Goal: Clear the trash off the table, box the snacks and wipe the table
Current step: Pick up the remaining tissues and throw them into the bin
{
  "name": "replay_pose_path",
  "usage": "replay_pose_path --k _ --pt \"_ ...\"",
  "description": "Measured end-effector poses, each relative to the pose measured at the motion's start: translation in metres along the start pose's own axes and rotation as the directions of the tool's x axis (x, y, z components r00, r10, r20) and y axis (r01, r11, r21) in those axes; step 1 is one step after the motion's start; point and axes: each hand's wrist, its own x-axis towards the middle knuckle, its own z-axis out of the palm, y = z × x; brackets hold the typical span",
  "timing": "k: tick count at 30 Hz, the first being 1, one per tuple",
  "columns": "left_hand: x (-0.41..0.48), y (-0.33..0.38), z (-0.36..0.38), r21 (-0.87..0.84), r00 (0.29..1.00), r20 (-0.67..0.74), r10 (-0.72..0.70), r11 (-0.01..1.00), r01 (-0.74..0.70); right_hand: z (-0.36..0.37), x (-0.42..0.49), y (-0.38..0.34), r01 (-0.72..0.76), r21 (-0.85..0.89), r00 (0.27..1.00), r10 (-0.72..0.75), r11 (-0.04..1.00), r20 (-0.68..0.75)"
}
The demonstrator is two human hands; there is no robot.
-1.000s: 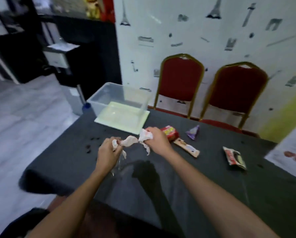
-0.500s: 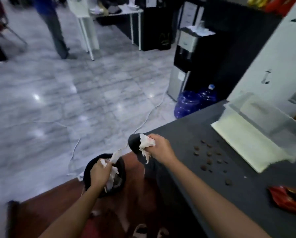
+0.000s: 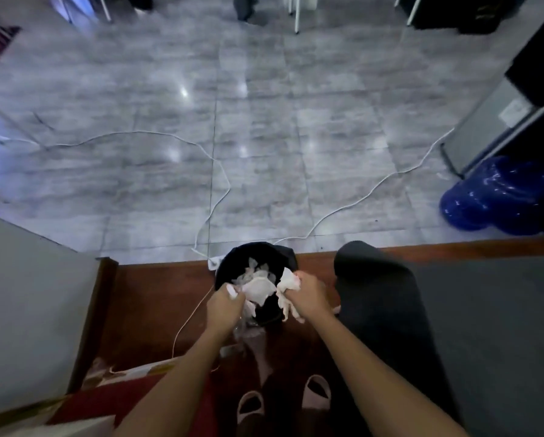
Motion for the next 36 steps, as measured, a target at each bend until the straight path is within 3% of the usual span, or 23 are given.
replay_pose_path --k 8,12,17,22,25,28,36 --pt "0.145 -0.077 0.106 0.036 0.996 0.022 -0.082 0.996 0.081 0.115 0.161 0.077 -0.121 0.017 0.991 0.120 0.993 0.055" --pt "0.174 -0.101 0.128 -0.100 0.984 0.165 -0.064 0.992 0.081 0.149 0.190 0.102 -0.143 0.038 0.977 0.135 0.989 0.163" --pt "0.148 -0.091 0.107 -0.134 0.981 0.180 -0.067 0.987 0.092 0.141 0.171 0.089 -0.114 -0.042 0.975 0.120 0.993 0.186" --pt "0.085 -0.050 0.050 0.109 0.981 0.176 0.083 0.989 -0.104 0.100 0.115 0.035 0.065 -0.310 0.975 0.006 0.948 0.221" --pt "0.048 -0.020 0.011 0.323 0.957 0.199 0.212 0.908 -0.269 0.067 0.070 -0.006 0.192 -0.520 0.970 -0.079 0.833 0.232" --pt "0.013 0.019 -0.033 0.522 0.919 0.201 0.339 0.757 -0.394 0.028 0.025 -0.049 0.219 -0.604 0.974 -0.142 0.767 0.174" --pt "-0.065 0.124 -0.098 0.602 0.783 0.198 0.590 0.557 -0.572 -0.071 -0.079 -0.109 0.143 -0.594 0.960 -0.257 0.792 -0.111"
